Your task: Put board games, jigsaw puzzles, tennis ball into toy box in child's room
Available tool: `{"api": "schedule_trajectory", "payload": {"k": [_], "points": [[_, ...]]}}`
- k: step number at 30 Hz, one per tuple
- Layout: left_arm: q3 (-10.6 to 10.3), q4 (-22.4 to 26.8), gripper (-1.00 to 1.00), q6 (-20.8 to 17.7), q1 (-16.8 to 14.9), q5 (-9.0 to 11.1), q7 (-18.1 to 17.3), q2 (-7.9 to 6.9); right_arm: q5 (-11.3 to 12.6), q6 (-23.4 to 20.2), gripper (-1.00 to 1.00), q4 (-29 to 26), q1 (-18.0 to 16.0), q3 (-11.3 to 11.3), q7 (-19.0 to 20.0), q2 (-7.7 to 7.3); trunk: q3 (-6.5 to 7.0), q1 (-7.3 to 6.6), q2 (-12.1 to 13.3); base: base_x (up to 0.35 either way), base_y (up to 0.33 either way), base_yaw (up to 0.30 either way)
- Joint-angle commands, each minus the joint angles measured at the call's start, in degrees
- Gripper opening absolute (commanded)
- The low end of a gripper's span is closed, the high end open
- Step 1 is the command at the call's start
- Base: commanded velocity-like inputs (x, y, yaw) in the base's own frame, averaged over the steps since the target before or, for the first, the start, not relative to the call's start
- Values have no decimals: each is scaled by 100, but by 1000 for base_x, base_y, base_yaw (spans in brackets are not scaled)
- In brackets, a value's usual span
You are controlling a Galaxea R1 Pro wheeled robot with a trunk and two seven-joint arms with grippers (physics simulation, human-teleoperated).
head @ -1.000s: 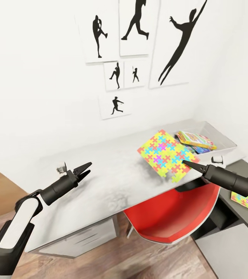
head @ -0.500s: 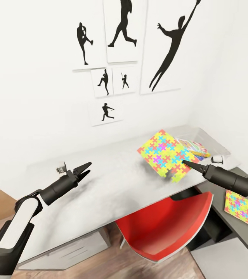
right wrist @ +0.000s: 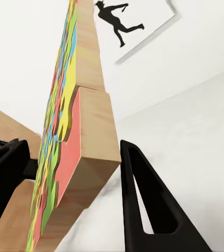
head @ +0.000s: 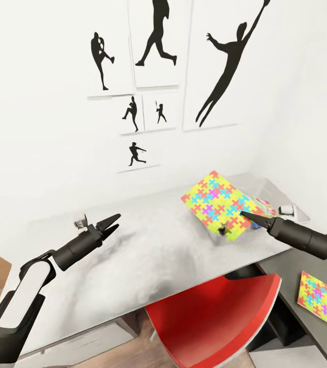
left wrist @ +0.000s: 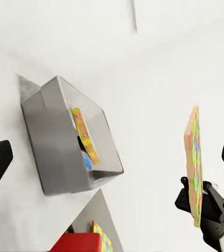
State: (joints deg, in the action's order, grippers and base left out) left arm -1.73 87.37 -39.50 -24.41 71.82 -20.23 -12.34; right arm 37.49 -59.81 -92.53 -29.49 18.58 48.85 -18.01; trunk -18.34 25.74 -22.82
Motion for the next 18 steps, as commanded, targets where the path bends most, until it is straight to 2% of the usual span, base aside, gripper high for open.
{"api": "schedule_trajectory", "payload": {"k": [1,9,18], "points": [[-4,-1,100,-23,-3,25,-3,-3,-23,-19,-100,1,-4,6,37,-1,-6,4,-10,80,-84,234],[-9,-1,100,-23,5,25,10,2,-23,-19,-100,1,-4,5,37,-3,32,4,-10,32,-33,226],[-15,3,100,-17,7,26,1,3,-28,-19,-100,1,-5,21,30,-3,91,4,-10,4,-37,127]]}}
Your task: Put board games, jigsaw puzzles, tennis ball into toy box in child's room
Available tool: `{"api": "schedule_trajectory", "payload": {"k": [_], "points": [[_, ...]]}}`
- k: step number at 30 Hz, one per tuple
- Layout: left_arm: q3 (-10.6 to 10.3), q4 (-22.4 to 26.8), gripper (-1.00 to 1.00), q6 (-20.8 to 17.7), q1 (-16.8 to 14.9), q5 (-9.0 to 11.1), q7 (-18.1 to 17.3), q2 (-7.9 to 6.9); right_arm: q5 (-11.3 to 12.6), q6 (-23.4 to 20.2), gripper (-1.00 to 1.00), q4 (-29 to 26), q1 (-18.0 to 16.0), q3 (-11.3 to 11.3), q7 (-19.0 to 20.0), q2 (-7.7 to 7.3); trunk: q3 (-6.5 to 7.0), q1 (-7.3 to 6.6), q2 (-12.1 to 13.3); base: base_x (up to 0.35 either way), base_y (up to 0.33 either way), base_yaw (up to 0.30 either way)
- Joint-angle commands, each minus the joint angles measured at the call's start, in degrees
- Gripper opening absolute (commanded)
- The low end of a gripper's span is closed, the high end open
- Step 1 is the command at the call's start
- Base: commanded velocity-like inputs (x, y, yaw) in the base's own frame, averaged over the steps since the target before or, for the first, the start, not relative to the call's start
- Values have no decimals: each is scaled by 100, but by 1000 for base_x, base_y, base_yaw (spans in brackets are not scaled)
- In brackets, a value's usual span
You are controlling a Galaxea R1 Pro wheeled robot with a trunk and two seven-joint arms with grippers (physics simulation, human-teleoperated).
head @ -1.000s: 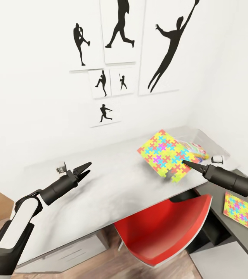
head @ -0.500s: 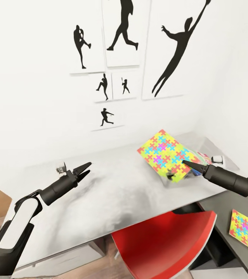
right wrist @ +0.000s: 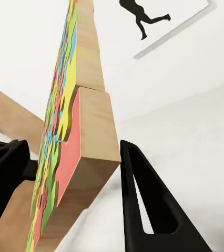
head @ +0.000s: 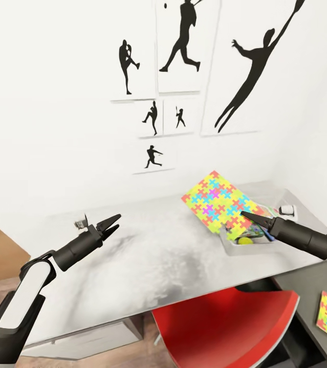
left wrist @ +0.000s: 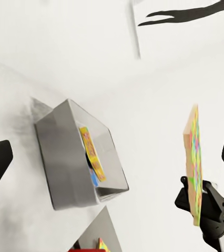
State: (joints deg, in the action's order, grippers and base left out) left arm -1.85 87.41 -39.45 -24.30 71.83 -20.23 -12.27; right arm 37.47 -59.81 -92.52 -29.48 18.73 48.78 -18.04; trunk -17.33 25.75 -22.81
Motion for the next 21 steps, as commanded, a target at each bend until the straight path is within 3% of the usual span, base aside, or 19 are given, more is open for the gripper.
{"api": "schedule_trajectory", "payload": {"k": [1,7,12,21], "points": [[-5,-2,100,-21,-5,25,4,-3,-33,-19,-100,2,-5,10,22,2,-8,3,-11,1,-184,45],[-7,-4,100,-19,-5,24,12,-3,-57,-19,-100,23,-15,41,-16,14,0,3,-11,0,-176,22],[-8,-4,100,-19,-5,24,25,4,-73,-19,-100,45,-21,392,-55,51,1,3,-11,0,-38,4],[-9,-4,100,-12,-5,24,27,5,-59,-19,-100,53,-22,617,-414,76,1,3,-11,0,-9,1]]}}
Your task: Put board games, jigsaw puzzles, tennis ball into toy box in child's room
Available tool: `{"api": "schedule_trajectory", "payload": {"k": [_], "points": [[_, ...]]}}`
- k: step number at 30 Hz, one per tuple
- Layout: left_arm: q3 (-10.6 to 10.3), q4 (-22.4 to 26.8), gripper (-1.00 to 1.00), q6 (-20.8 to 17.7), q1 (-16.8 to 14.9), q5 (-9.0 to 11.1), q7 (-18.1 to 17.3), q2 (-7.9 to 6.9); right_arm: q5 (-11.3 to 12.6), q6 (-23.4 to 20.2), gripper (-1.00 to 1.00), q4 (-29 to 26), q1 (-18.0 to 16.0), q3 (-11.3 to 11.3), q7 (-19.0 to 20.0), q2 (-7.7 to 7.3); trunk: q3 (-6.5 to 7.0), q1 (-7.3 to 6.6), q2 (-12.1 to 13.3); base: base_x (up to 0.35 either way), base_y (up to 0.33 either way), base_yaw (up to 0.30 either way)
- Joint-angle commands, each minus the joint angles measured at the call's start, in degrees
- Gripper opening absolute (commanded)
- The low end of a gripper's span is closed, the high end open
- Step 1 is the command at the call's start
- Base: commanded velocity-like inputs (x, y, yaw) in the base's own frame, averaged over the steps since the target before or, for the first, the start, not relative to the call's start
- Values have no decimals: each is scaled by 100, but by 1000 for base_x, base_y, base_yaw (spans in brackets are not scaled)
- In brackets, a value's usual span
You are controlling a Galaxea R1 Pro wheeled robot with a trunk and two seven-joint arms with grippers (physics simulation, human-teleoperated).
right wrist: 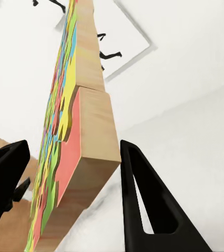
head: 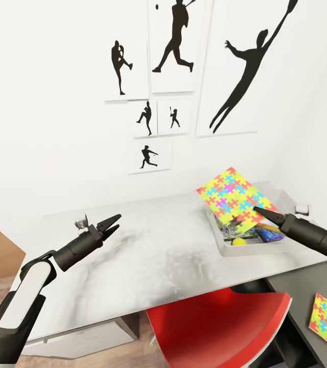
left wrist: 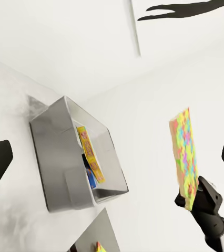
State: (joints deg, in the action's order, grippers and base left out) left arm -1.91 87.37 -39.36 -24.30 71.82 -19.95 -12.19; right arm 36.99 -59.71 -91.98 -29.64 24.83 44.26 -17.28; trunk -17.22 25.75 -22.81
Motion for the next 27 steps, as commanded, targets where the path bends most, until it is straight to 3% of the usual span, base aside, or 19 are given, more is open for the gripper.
{"api": "schedule_trajectory", "payload": {"k": [1,7,13,15,19,22,27], "points": [[-3,-1,100,-21,-5,27,-1,-3,-9,-29,-100,0,-6,58,-53,5,-10,3,-11,0,-3,0],[-9,-1,100,-20,-5,26,0,-3,-3,-29,-100,7,-11,365,-552,23,-10,3,-11,0,-2,0],[-7,-1,100,-19,-5,27,3,-3,12,-29,-100,148,-74,654,-1366,26,-10,3,-11,0,0,0],[-5,-1,100,-21,-5,26,-3,-3,23,-29,-100,411,-154,729,-1774,-4,-10,3,-11,0,0,0],[5,1,100,-20,-5,30,-23,-8,29,-29,-100,998,-487,863,-2083,-55,-10,3,-11,0,0,0],[6,5,100,-21,-5,28,-20,-8,28,-29,-100,1548,-791,950,-2188,-150,-11,3,-11,0,0,0],[-22,-2,100,-20,-5,25,-1,35,32,-29,-100,2469,-1161,989,-2254,-486,-18,3,-11,0,0,0]]}}
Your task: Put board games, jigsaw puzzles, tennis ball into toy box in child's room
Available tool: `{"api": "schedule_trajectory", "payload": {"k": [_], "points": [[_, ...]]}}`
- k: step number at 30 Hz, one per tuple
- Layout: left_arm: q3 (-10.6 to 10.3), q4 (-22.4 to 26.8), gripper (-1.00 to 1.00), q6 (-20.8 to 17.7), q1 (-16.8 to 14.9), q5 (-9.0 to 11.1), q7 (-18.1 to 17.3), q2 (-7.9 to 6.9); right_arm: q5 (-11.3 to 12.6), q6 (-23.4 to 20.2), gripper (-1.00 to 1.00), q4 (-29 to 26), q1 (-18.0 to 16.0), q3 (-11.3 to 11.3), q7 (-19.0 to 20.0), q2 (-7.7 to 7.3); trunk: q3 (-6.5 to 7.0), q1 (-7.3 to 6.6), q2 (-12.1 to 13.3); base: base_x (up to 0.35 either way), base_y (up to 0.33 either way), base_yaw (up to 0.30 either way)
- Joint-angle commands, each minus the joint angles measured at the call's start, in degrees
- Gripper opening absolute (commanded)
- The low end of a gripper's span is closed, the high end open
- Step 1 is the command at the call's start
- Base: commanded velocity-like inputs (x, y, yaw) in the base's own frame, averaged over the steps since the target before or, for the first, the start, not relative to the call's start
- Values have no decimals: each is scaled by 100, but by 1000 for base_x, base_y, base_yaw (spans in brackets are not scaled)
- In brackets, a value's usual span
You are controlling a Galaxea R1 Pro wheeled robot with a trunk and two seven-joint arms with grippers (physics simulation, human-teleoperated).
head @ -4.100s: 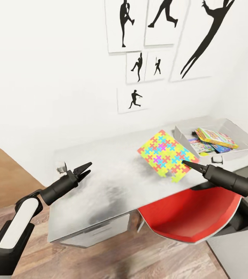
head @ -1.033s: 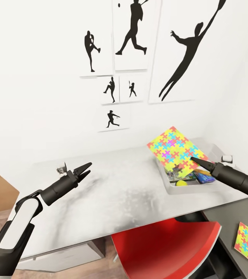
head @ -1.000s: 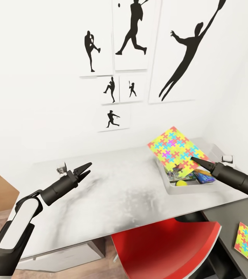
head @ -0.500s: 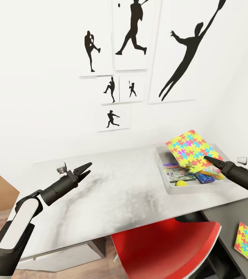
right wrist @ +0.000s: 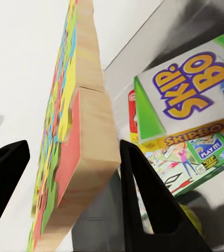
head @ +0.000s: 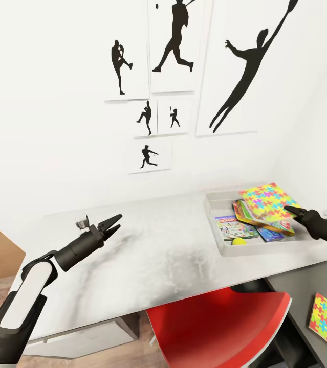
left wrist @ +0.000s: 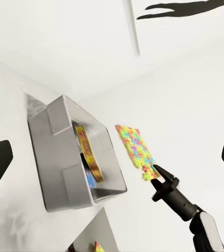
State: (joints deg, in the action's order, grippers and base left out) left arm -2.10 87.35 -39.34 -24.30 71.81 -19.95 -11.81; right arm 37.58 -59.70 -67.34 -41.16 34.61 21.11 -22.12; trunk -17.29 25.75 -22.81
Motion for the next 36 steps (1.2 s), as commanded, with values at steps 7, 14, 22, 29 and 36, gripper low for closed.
{"api": "schedule_trajectory", "payload": {"k": [7,14,22,29,36], "points": [[-10,11,100,-21,-5,24,5,78,-23,-30,-100,610,-249,25,45,-293,-14,3,-11,0,0,0],[-11,188,100,-35,-7,69,70,108,-22,-30,-100,750,-298,29,42,-396,-15,3,-11,0,0,0],[-15,311,100,-107,-47,107,271,347,-22,-30,-100,976,-330,35,28,-431,-52,3,-11,0,0,0],[13,339,100,-136,-56,125,309,442,-33,-30,-100,1734,-763,16,46,-464,-112,3,-11,0,0,0],[38,343,100,-202,-57,549,301,423,-35,-30,-100,2157,-1094,-184,90,-461,-176,3,-11,0,0,0]]}}
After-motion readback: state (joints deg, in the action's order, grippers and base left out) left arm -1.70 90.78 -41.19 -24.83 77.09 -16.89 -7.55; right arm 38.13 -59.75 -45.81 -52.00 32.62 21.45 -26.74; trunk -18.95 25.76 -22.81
